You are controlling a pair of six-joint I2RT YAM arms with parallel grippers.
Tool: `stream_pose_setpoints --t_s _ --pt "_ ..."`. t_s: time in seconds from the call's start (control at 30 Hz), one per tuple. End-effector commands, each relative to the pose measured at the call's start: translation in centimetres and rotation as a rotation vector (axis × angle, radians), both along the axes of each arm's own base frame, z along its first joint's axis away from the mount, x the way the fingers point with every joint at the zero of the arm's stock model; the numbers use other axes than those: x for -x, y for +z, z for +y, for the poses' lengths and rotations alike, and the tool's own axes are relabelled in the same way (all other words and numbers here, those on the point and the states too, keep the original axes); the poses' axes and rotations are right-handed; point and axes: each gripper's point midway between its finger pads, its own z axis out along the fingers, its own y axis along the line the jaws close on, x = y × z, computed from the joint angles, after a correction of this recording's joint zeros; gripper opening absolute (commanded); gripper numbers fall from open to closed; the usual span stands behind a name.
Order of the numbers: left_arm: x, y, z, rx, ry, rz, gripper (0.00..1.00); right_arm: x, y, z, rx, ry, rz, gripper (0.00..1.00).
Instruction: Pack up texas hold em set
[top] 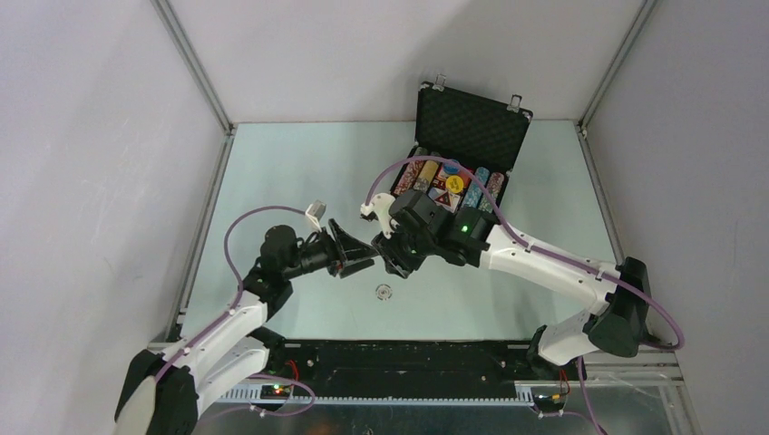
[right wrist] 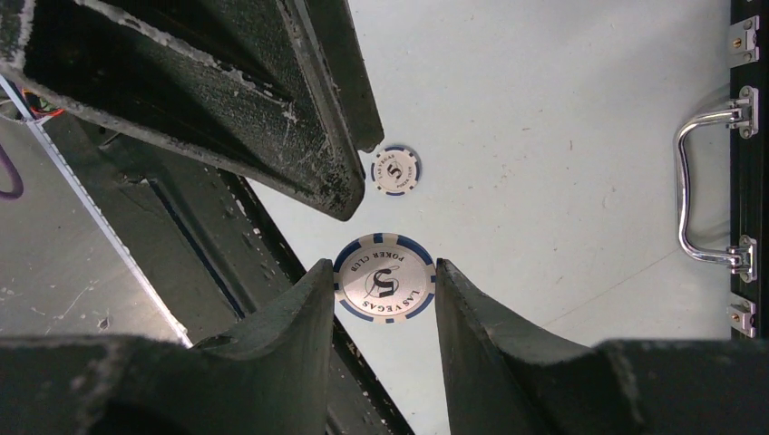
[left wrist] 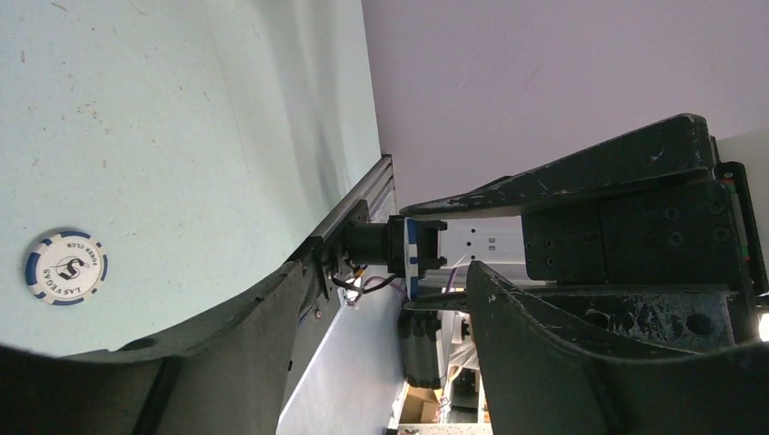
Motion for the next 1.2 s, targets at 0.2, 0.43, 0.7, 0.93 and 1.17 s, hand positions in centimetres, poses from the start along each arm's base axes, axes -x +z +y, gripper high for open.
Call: stream_pose_setpoints --t_s 0.2,0.43,0.7,0.93,1.17 --pt "0.8 2.2 -1.4 0.025 -0.083 -0.067 0.65 -0.2 2.2 1.1 -0.045 0.024 -0.037 0.43" --pt "1.0 2.4 -2.0 0.022 -0.101 -0.069 0.63 0.2 2.1 1.5 -0.043 0.04 -0.03 0.43" --pt "1.3 2.6 -2.3 0.022 -0.112 -0.073 0.59 0.4 2.0 1.6 -0.034 0.045 -0.037 0.43" --pt "1.6 2.5 -2.6 0.021 -0.12 -0.076 0.56 0.1 1.9 1.4 -0.022 0.034 -0.047 0.43" --pt "1.7 2.5 -2.9 0.018 -0.126 -0.074 0.5 0.0 2.2 1.5 -0.032 0.031 -0.057 0.43"
